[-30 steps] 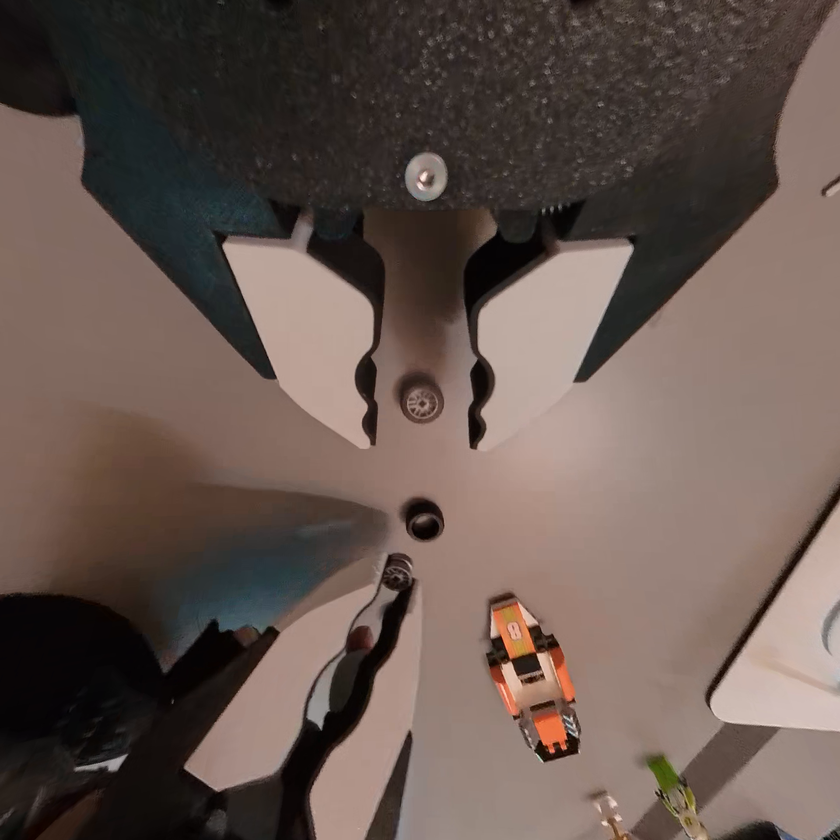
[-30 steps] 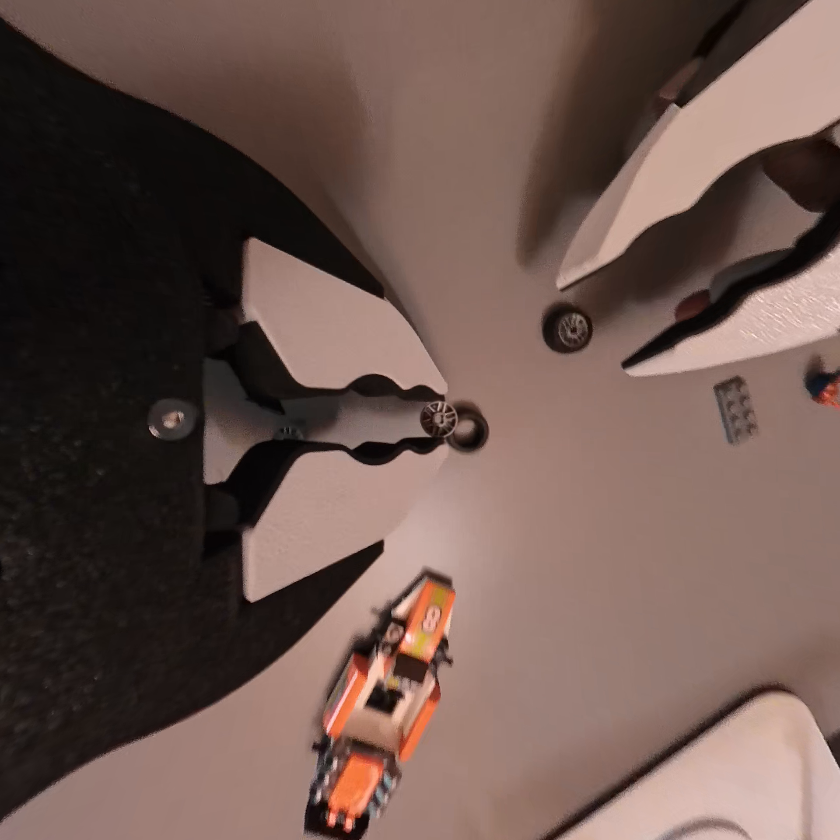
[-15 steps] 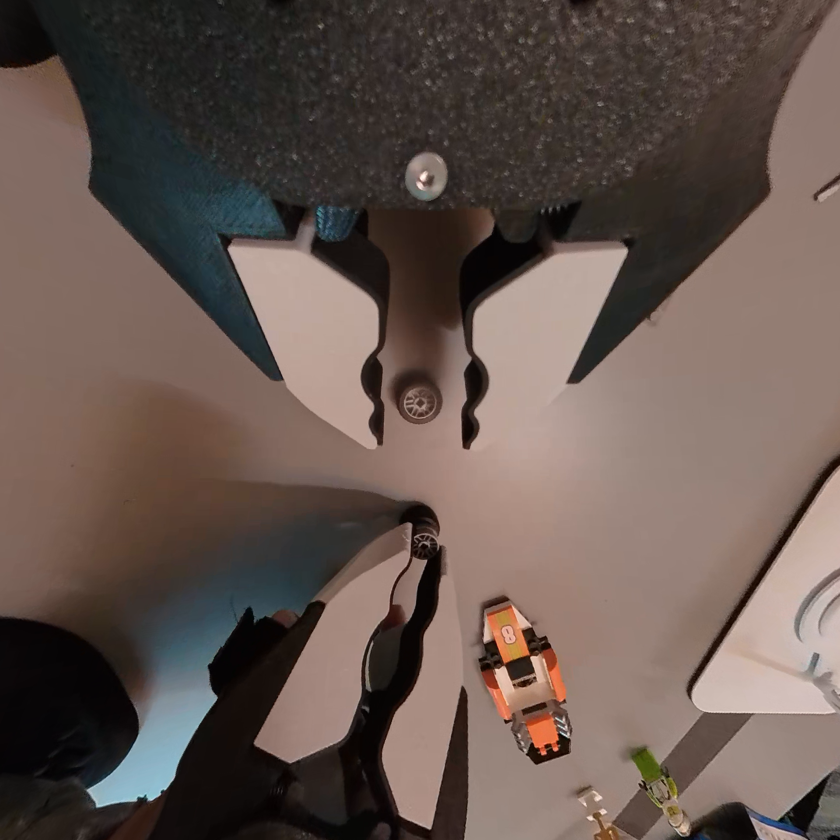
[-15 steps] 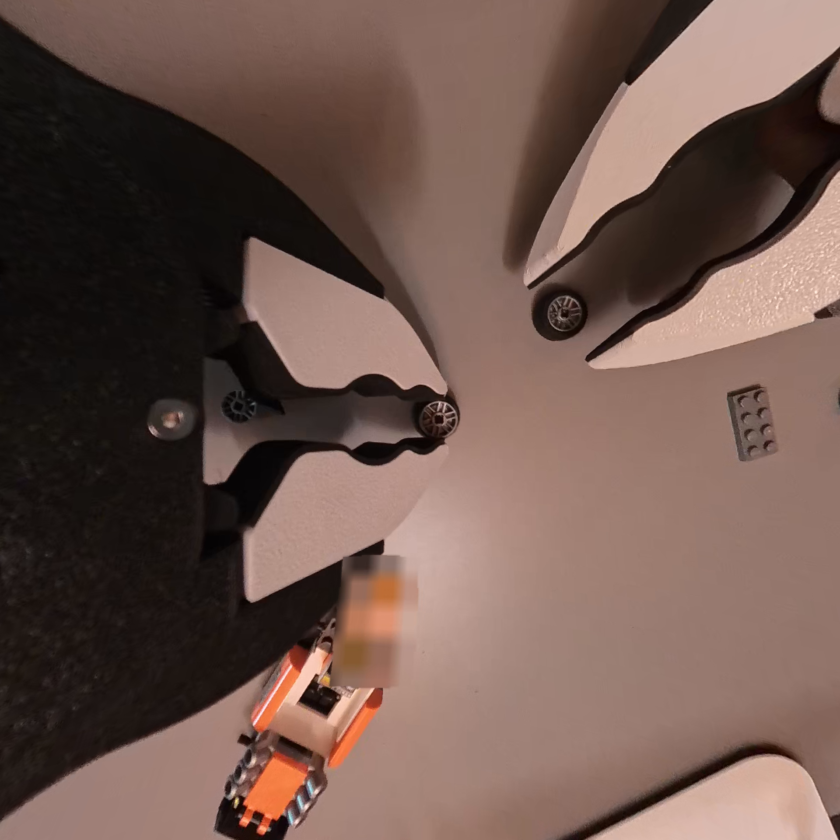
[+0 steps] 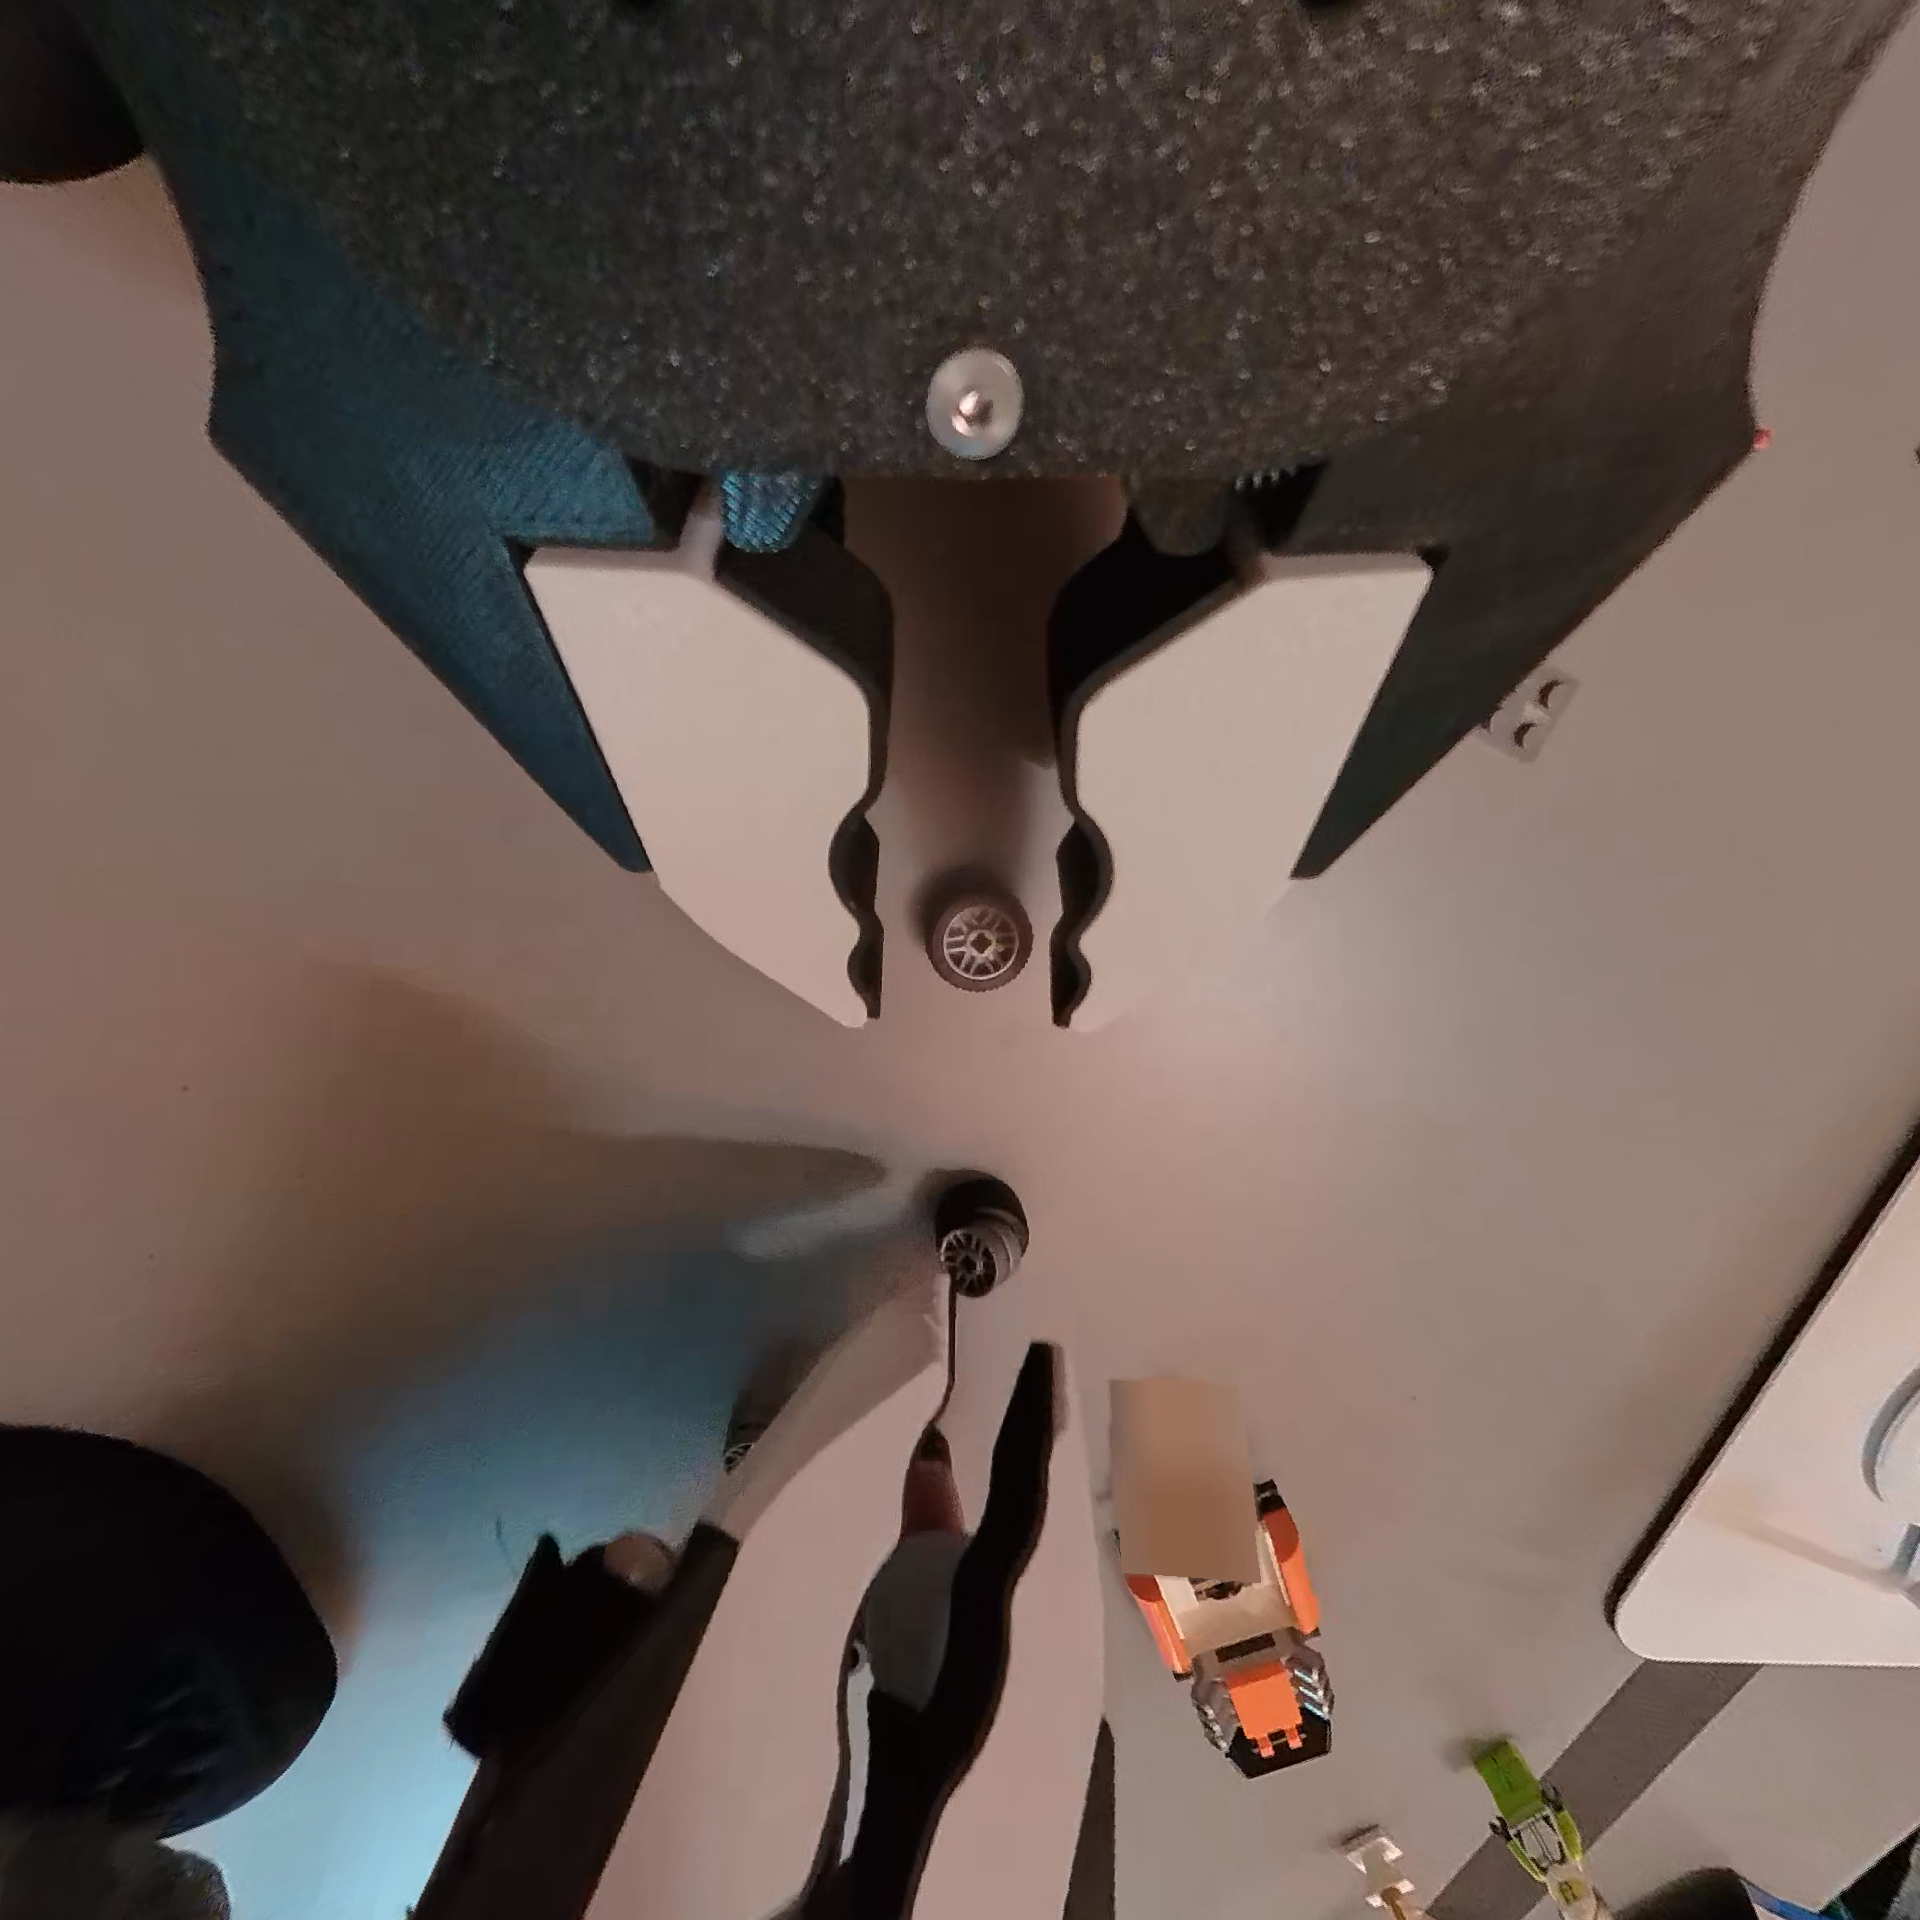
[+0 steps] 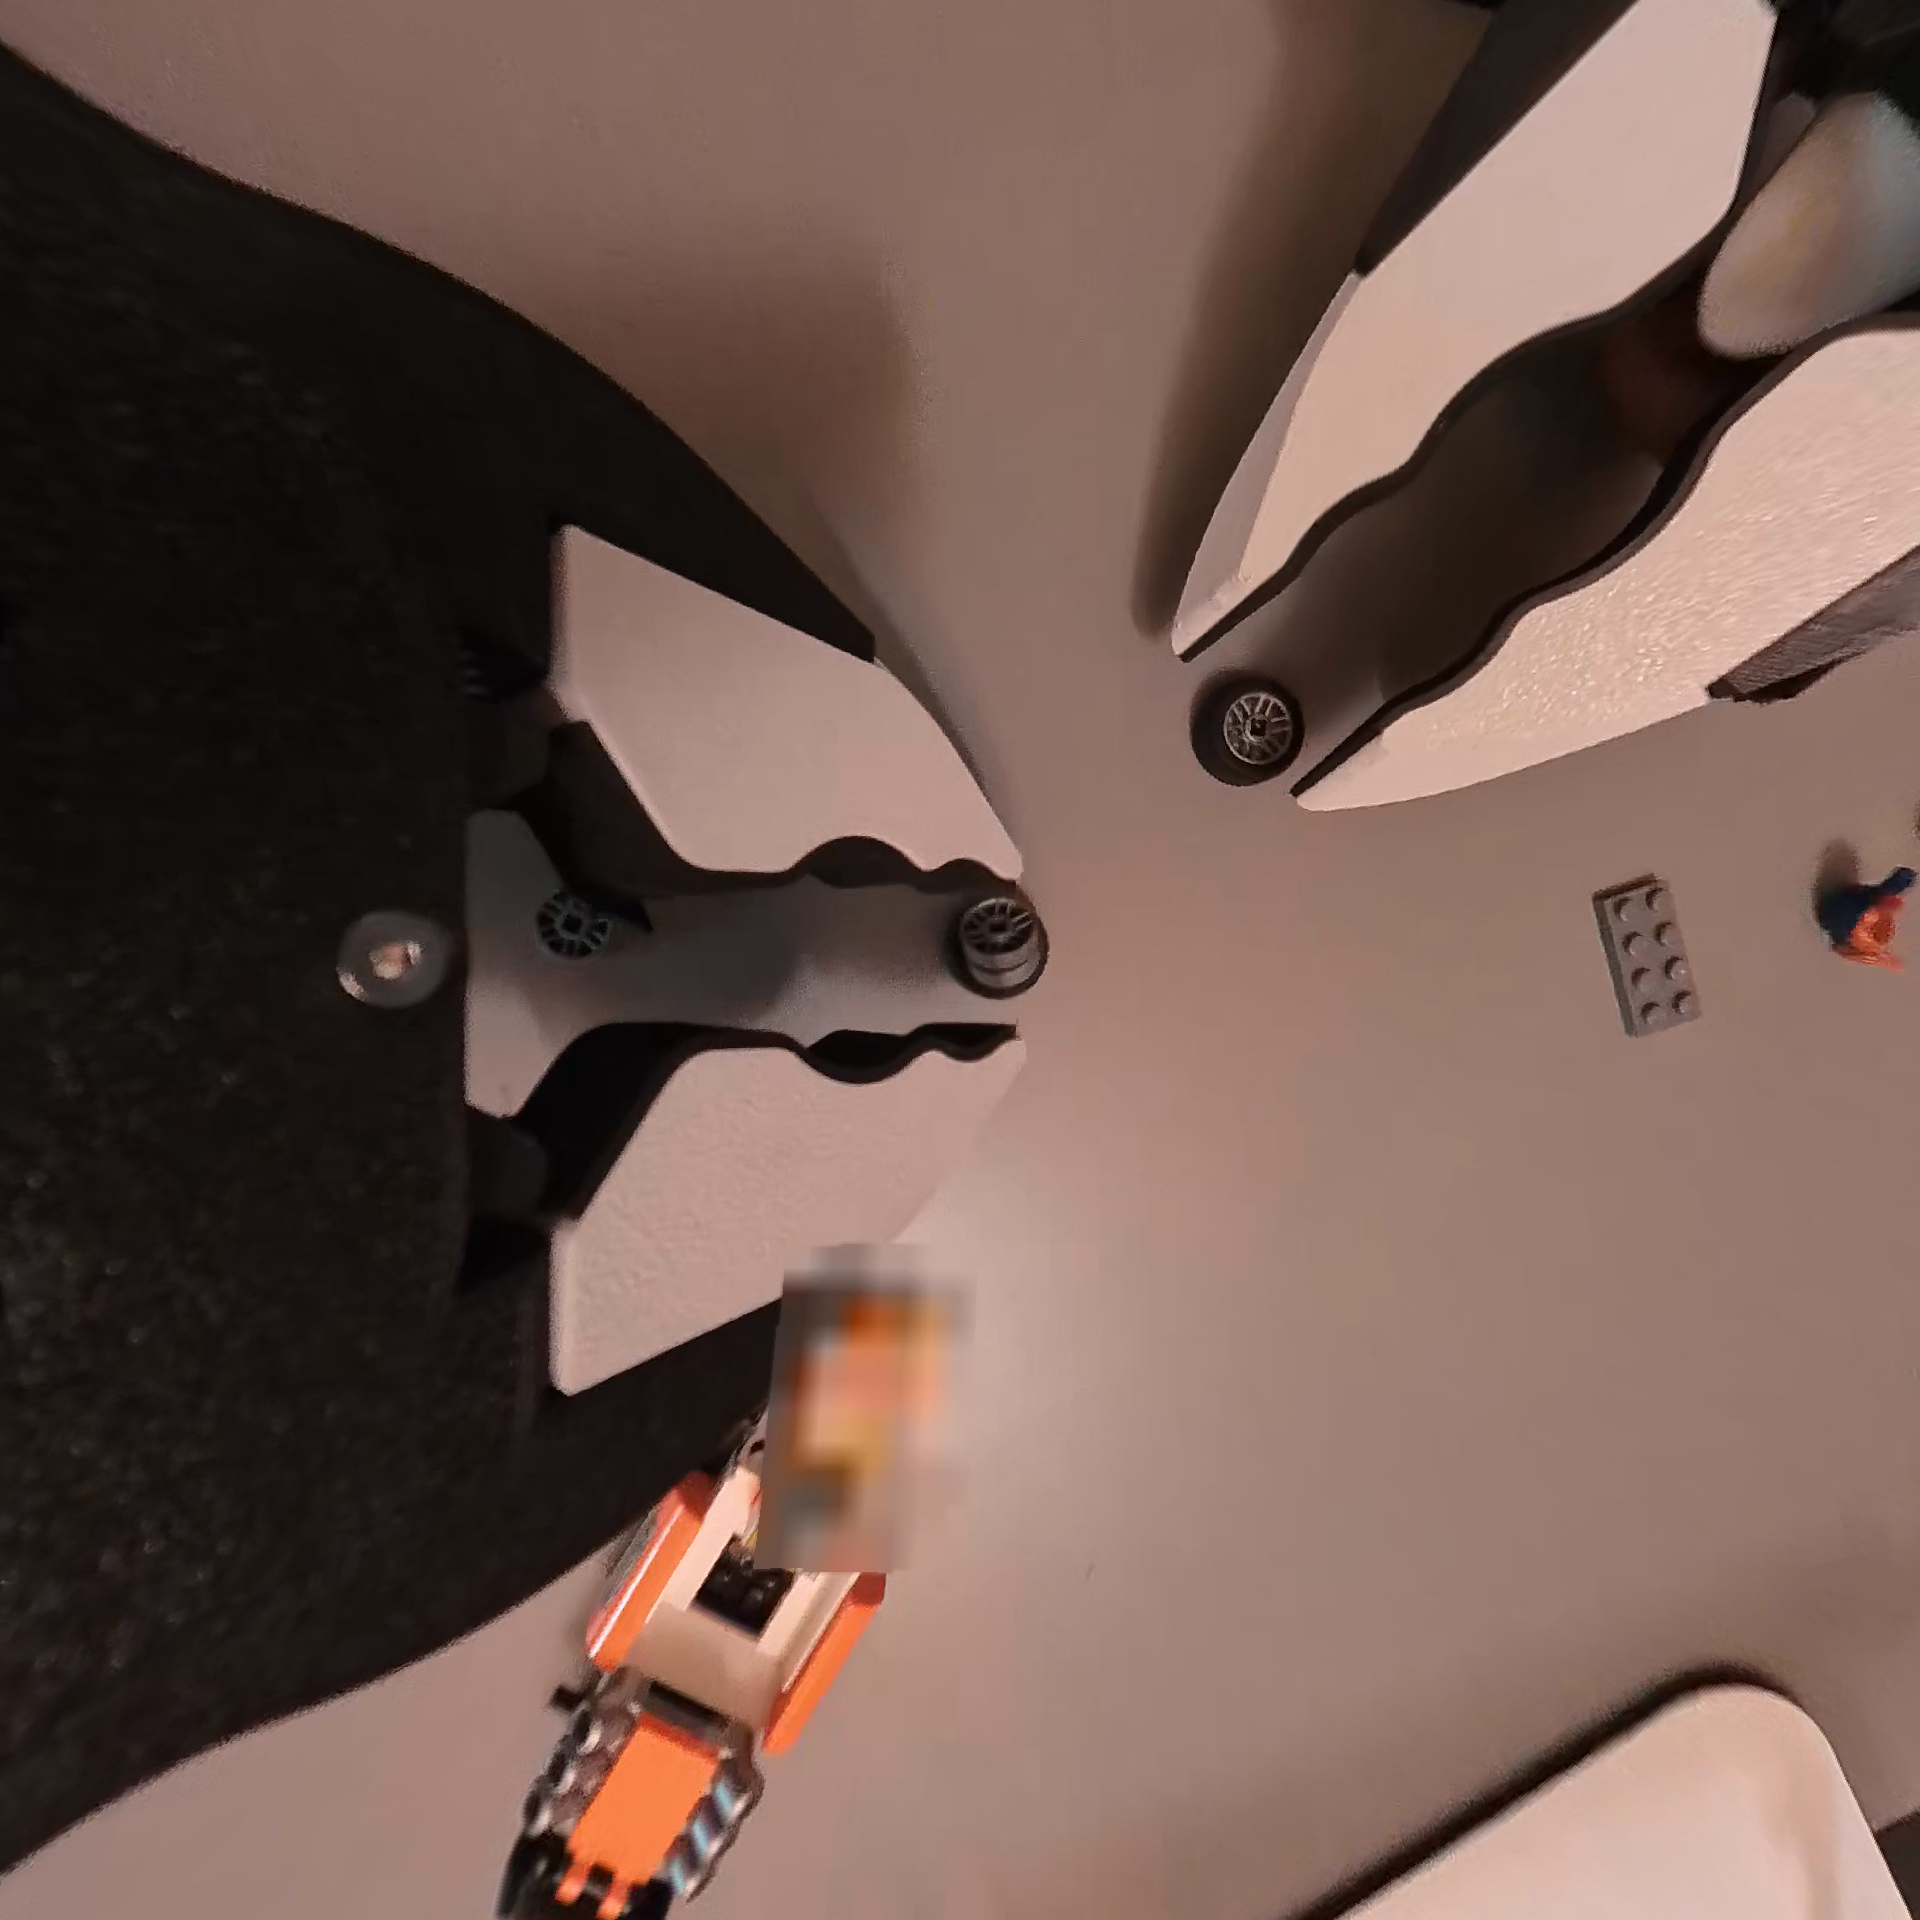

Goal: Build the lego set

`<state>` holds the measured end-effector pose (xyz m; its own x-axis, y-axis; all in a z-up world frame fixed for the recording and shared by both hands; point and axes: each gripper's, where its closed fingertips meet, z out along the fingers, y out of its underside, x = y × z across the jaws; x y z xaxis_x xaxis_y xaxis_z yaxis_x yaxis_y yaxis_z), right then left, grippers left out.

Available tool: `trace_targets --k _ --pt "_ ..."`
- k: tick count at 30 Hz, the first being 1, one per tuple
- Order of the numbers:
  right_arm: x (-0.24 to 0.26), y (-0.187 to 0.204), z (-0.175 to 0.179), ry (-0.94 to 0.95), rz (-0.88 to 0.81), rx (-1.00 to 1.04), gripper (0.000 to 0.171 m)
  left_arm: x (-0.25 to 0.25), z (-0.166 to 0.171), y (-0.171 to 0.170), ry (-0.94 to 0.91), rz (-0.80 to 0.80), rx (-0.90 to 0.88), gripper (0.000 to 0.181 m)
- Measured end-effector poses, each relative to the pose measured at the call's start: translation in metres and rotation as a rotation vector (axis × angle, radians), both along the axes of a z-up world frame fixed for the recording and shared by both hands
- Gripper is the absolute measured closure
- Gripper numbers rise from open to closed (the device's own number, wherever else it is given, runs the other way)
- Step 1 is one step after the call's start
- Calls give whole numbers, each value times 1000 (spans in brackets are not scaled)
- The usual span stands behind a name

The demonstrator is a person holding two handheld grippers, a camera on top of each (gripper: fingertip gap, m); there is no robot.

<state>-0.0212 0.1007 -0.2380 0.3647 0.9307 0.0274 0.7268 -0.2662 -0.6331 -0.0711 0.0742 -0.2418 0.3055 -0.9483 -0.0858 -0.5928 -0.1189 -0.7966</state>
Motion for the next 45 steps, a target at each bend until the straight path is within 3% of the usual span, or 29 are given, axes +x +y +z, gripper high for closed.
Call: trace_targets --k 8,15,23,24,27,33,39,45 --pt "44 2 24 34 -42 59 152 0 1 0 -7 2 1 152" --pt "72 -33 -6 -107 4 -2 152 1 -2 -2 6 -6 7 154" --pt "67 -33 -13 -121 14 5 164 -1 -1 -3 3 -2 16 155" --pt "66 -30 -10 -114 14 23 171 -1 0 -3 -3 -1 17 155" --pt "68 -19 -3 -133 8 45 171 -1 3 -3 -18 2 17 156" --pt "85 -2 5 -147 -25 66 162 -6 3 -1 -24 17 18 157" --pt "150 62 36 -80 -227 169 152 -3 4 -1 -38 13 15 158" --pt "177 112 4 -56 -271 78 143 -4 3 0 -27 23 25 159"
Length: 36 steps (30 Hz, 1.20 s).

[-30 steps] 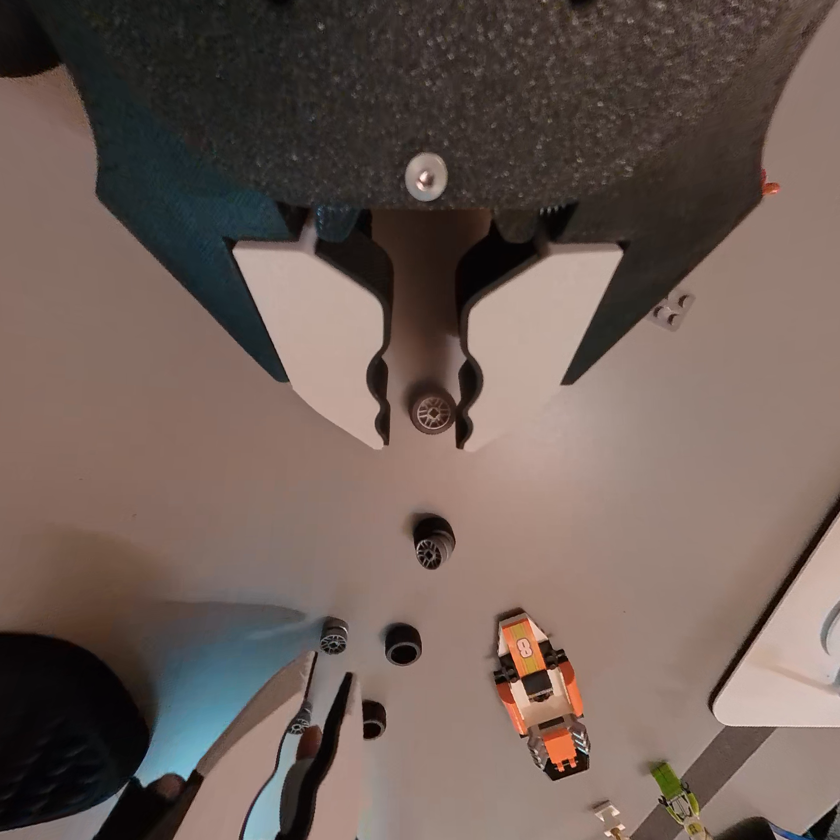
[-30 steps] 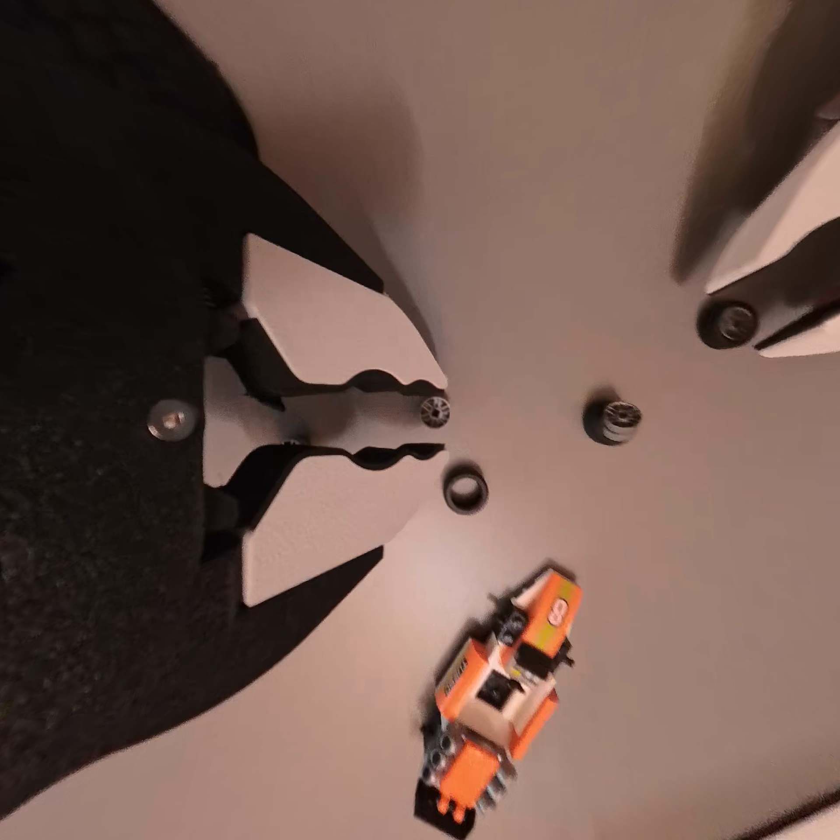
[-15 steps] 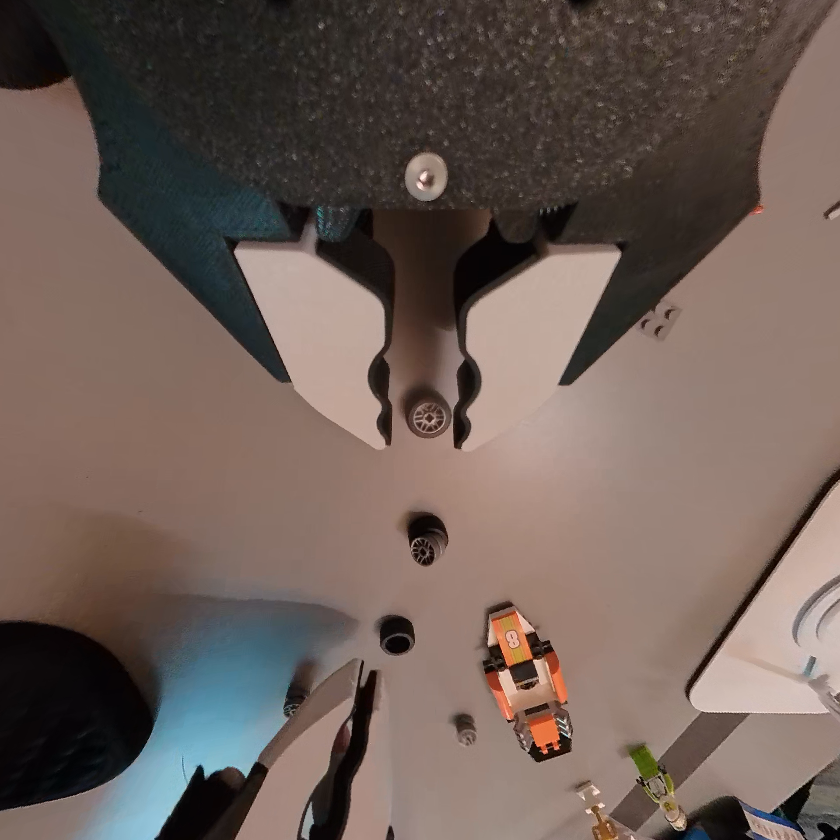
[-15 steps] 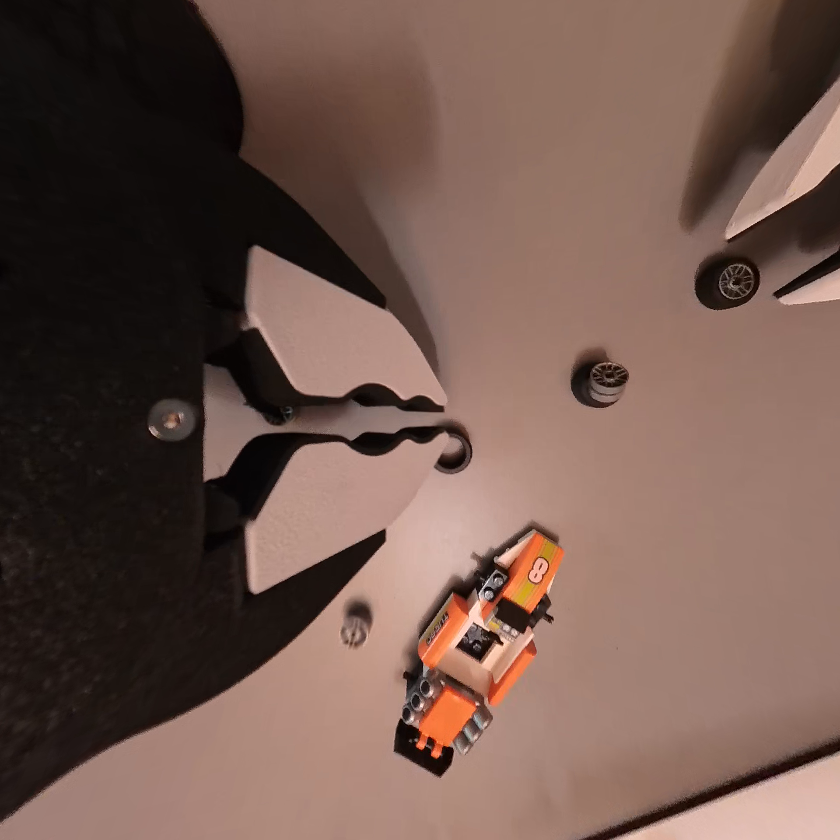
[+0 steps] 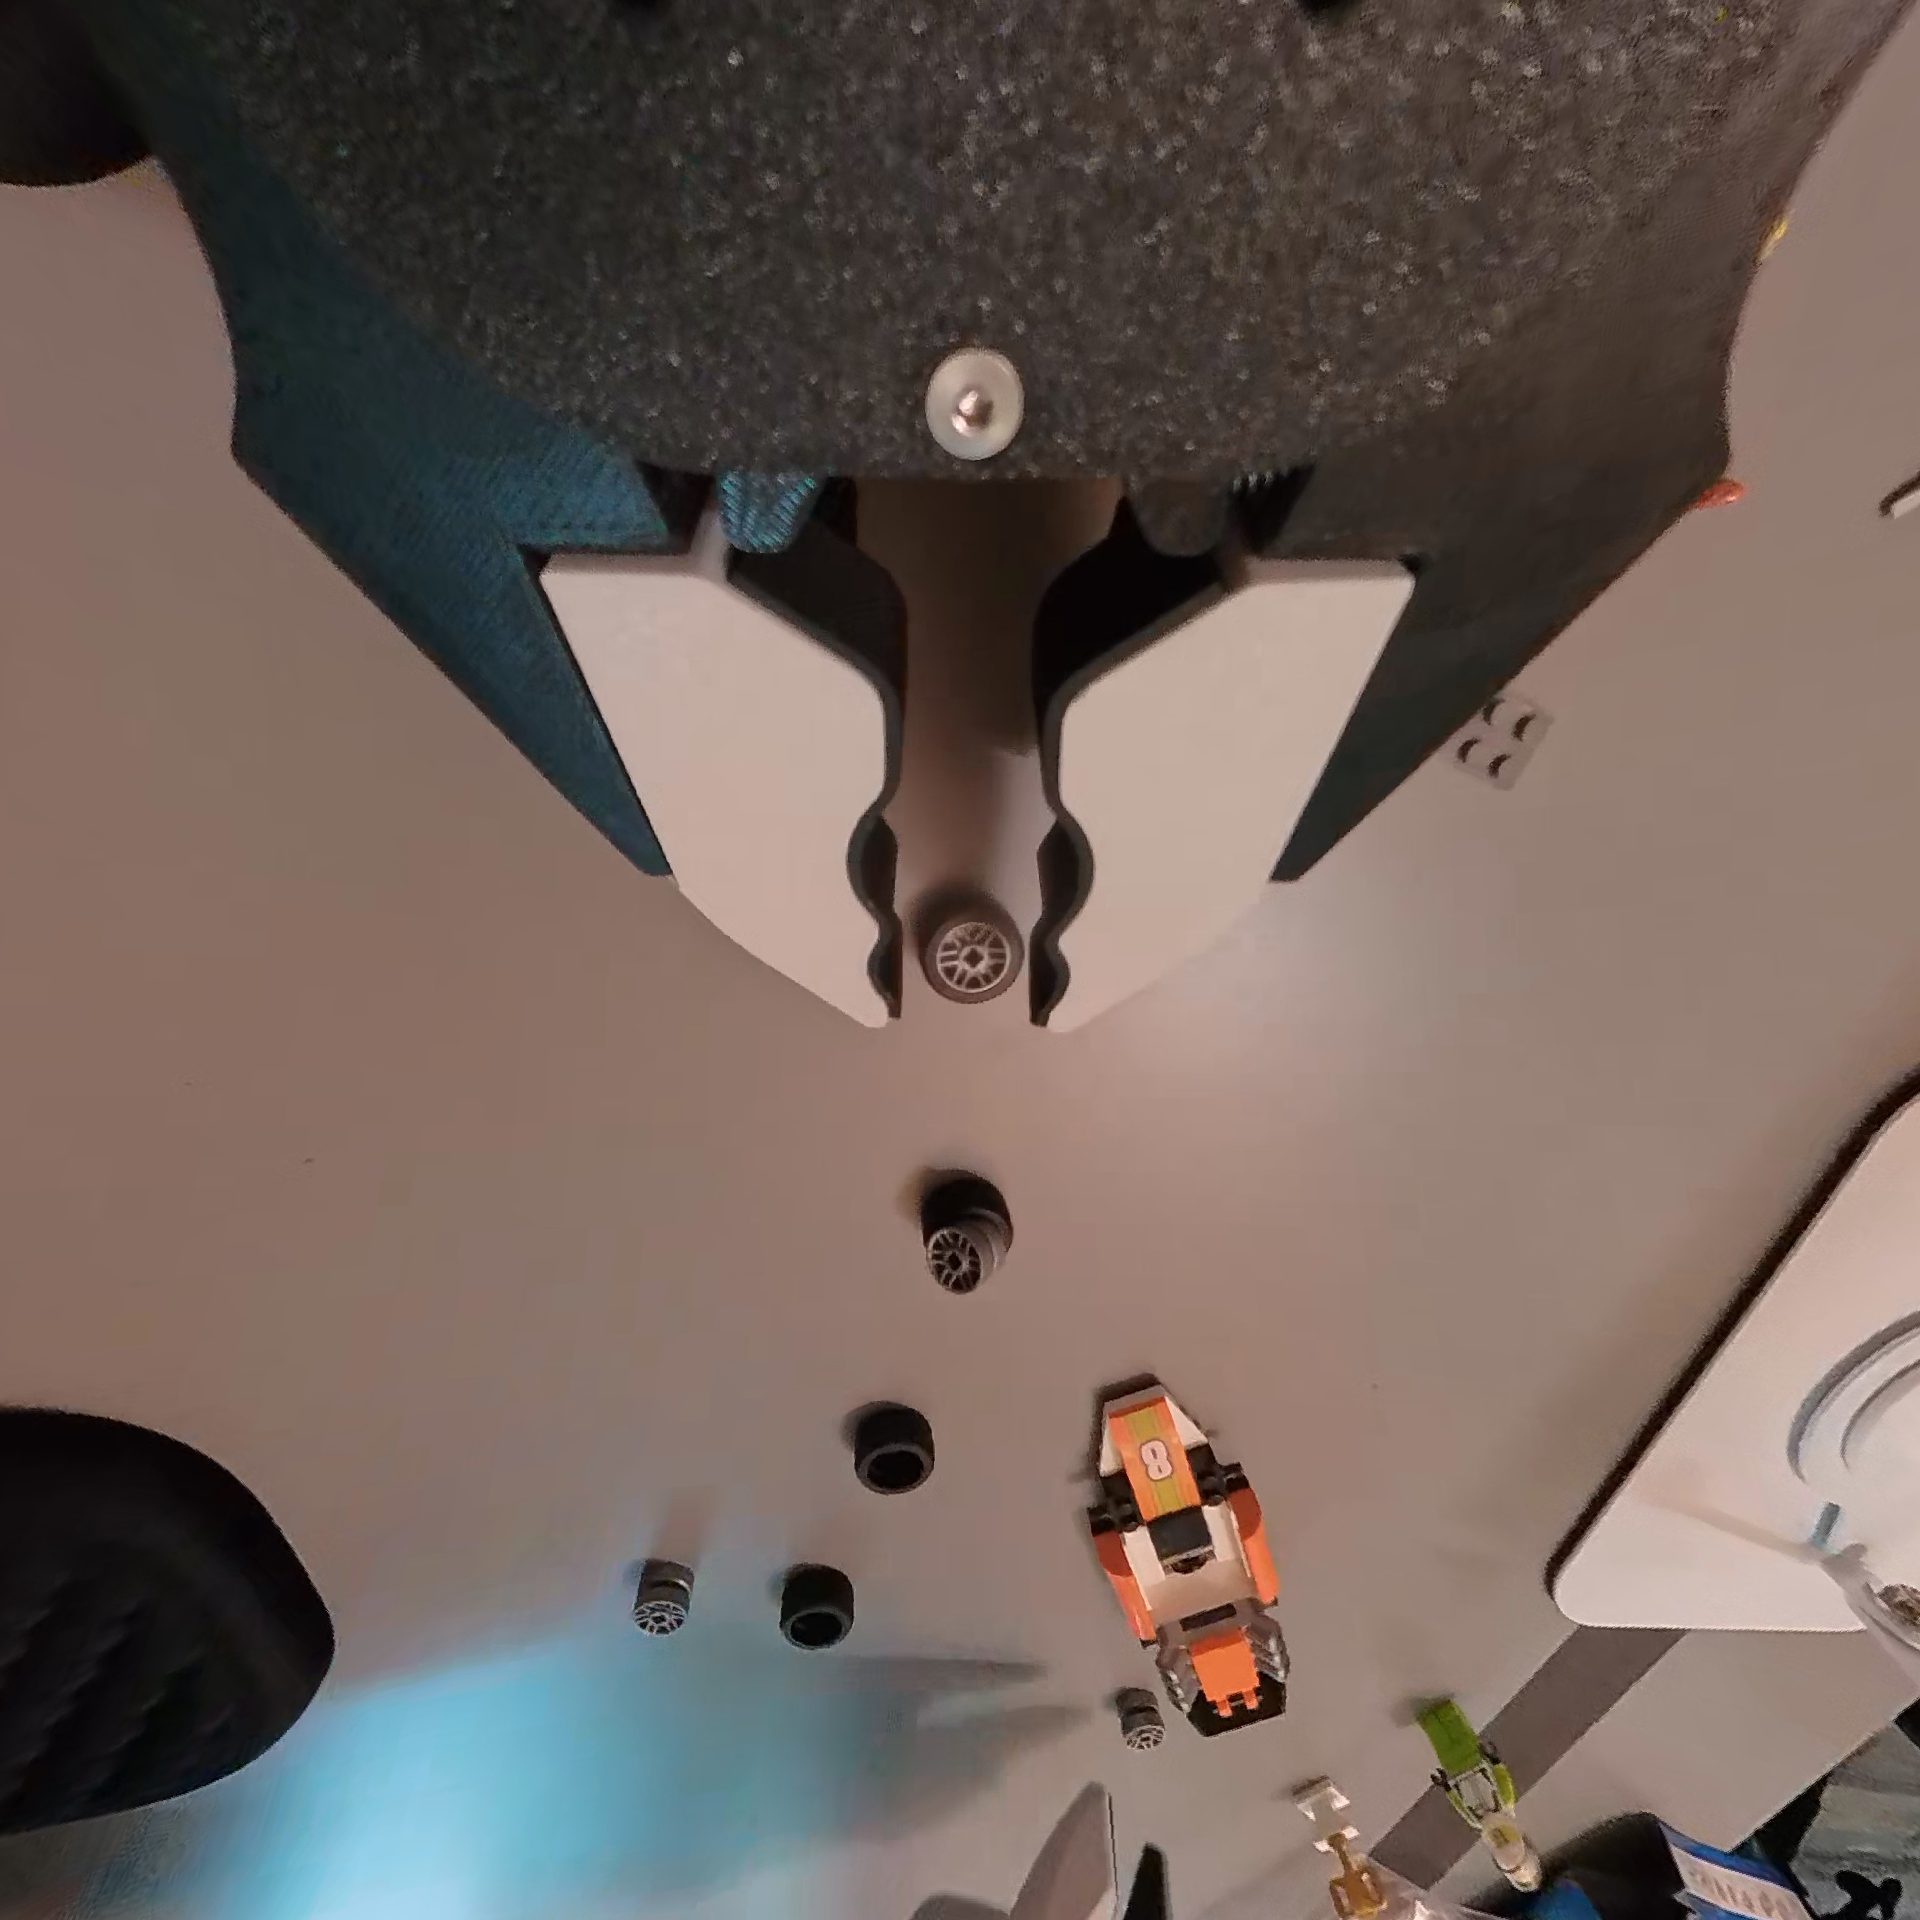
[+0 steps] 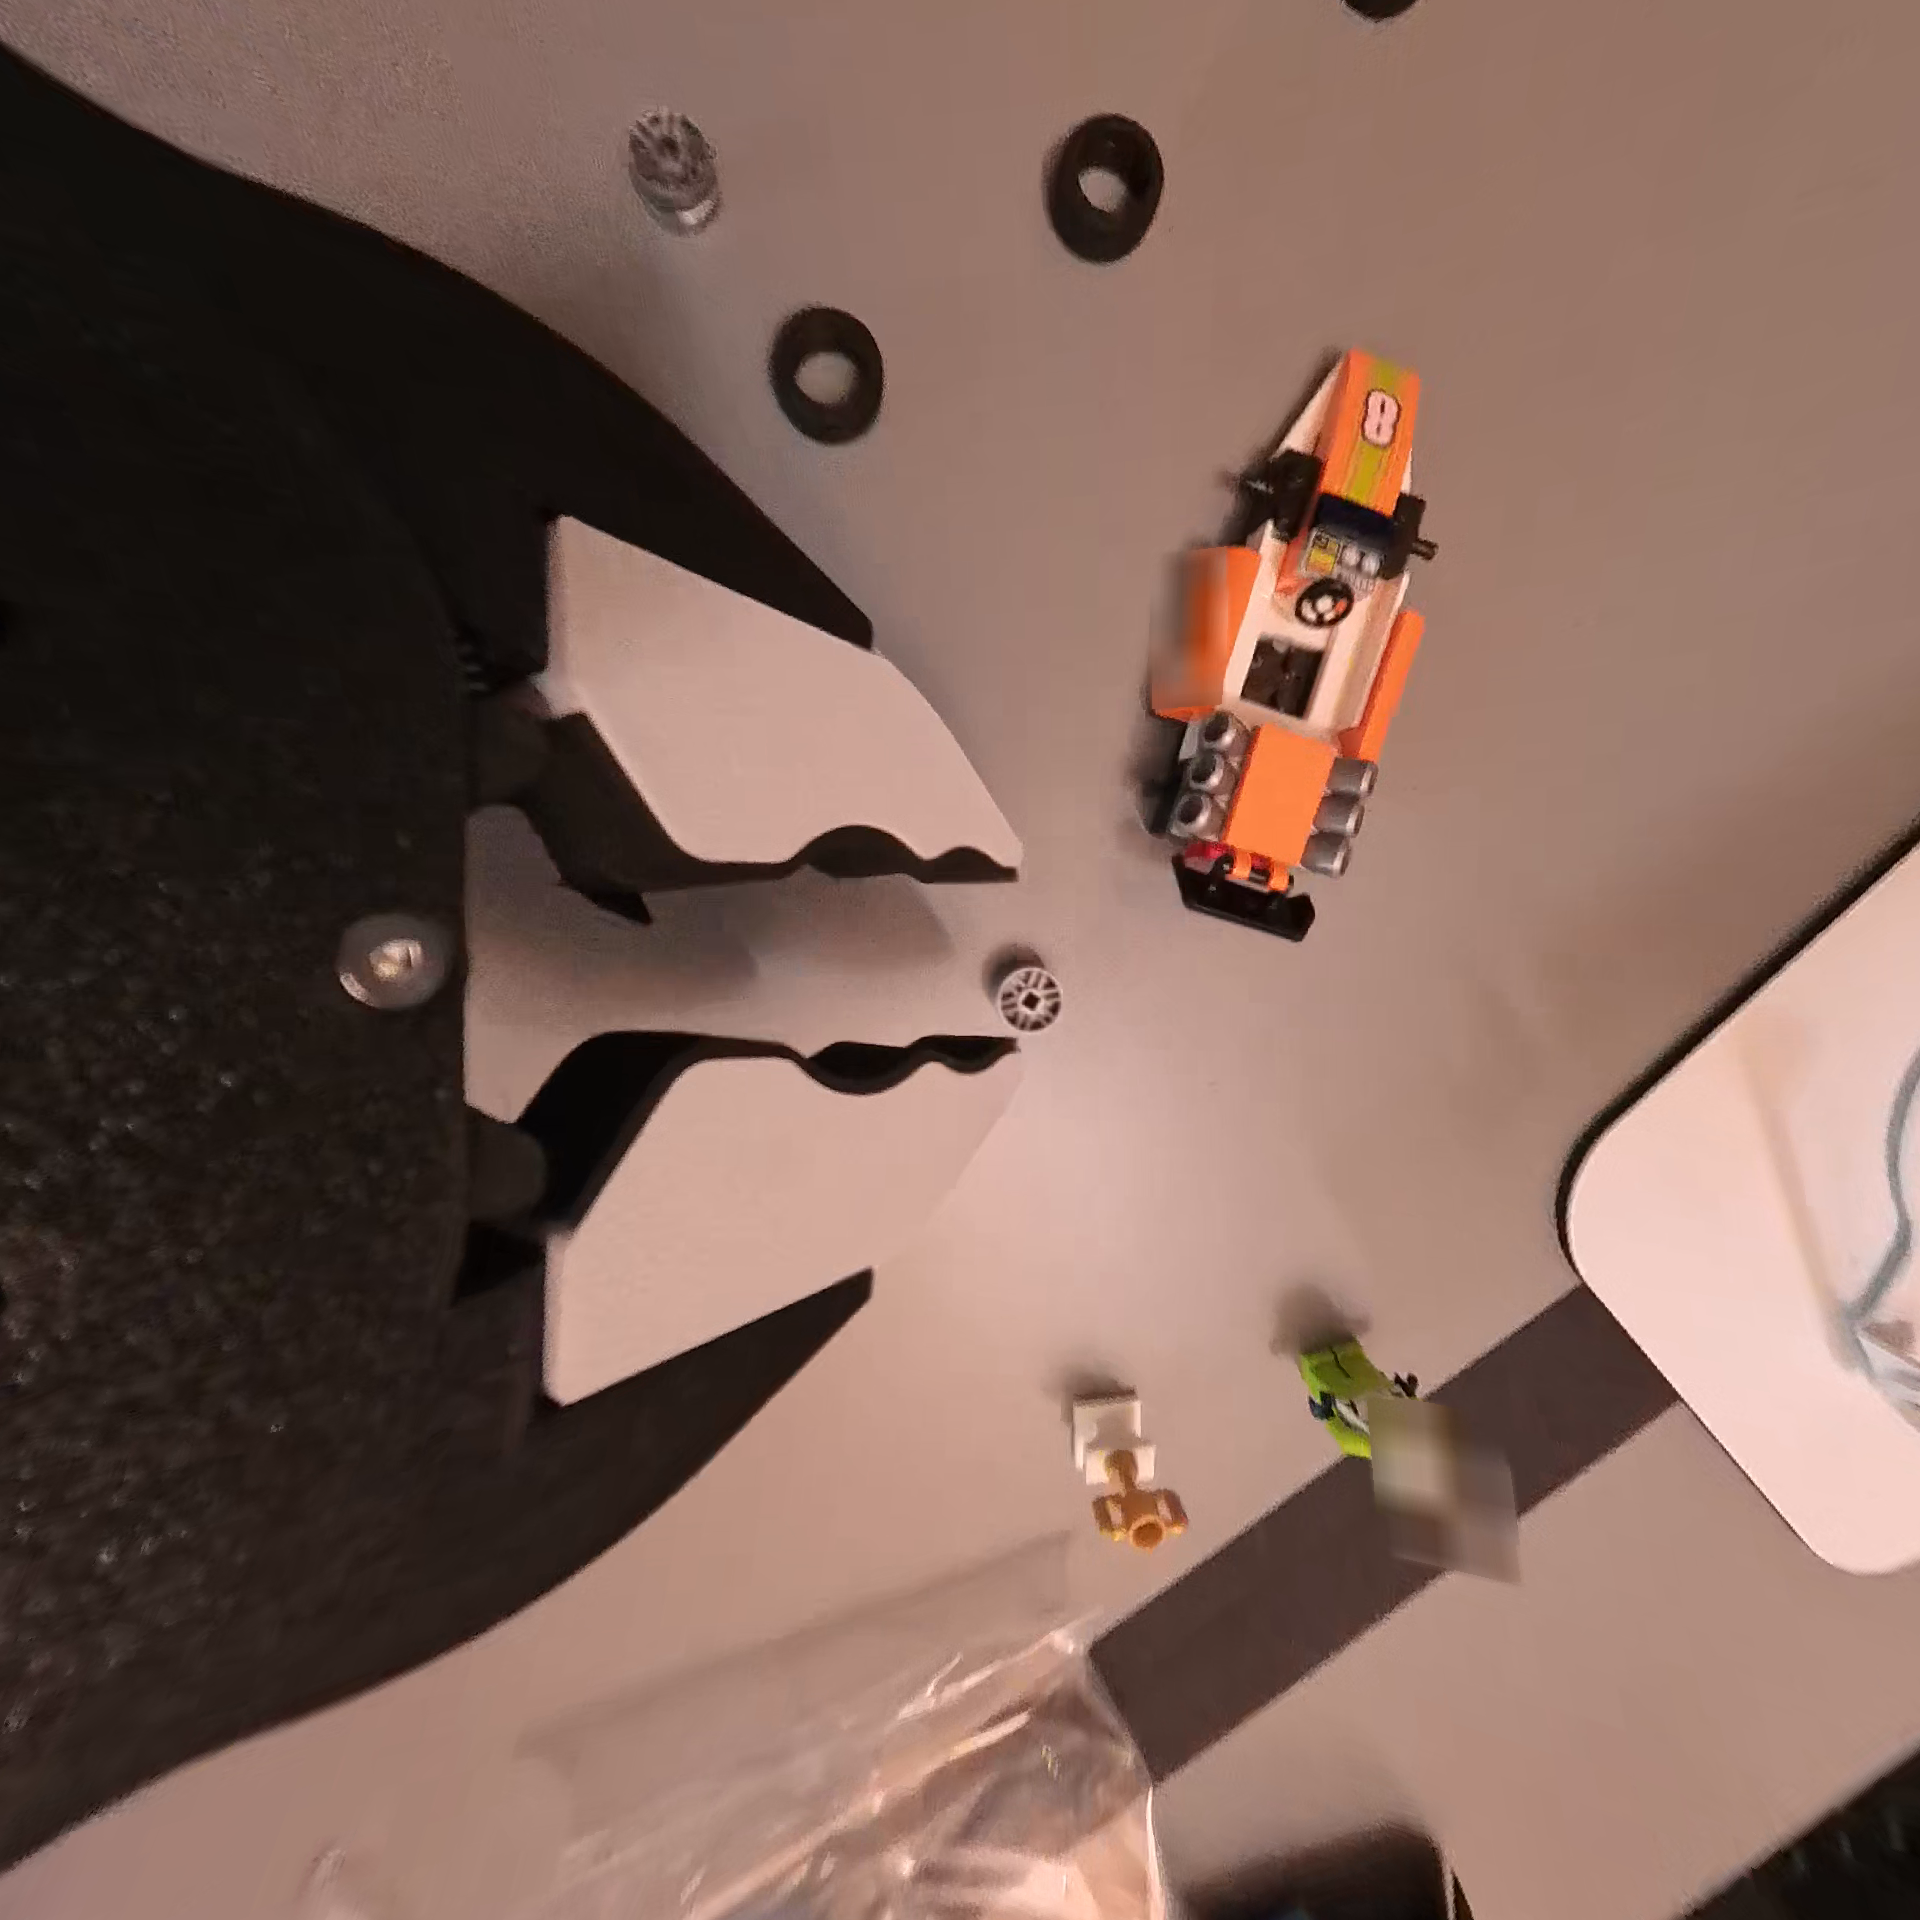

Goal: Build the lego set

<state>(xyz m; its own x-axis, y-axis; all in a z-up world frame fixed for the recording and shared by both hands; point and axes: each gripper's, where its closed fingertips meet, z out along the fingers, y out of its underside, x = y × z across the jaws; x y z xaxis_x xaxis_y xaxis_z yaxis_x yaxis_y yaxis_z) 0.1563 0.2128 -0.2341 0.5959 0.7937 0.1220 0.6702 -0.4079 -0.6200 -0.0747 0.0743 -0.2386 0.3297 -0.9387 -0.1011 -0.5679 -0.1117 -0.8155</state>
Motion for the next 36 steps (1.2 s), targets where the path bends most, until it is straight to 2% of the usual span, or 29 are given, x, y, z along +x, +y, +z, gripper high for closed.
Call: trace_targets --k 5,9,14,17,19,36 --pt "2 14 -25 -18 -3 -37 144 -3 4 3 -24 22 -1 160" --pt "-4 10 -24 35 21 -64 157 -2 5 3 -36 21 2 161" --pt "-60 -50 5 109 276 -36 156 -2 3 2 -37 12 -10 162" --pt "-90 -88 0 80 412 -55 156 0 2 2 -33 3 -8 162" --pt "-101 -100 -3 74 449 -57 156 0 1 0 -31 -2 -6 162" --pt "-105 -110 -17 -10 491 -90 154 -3 2 -1 -24 -5 -1 162"
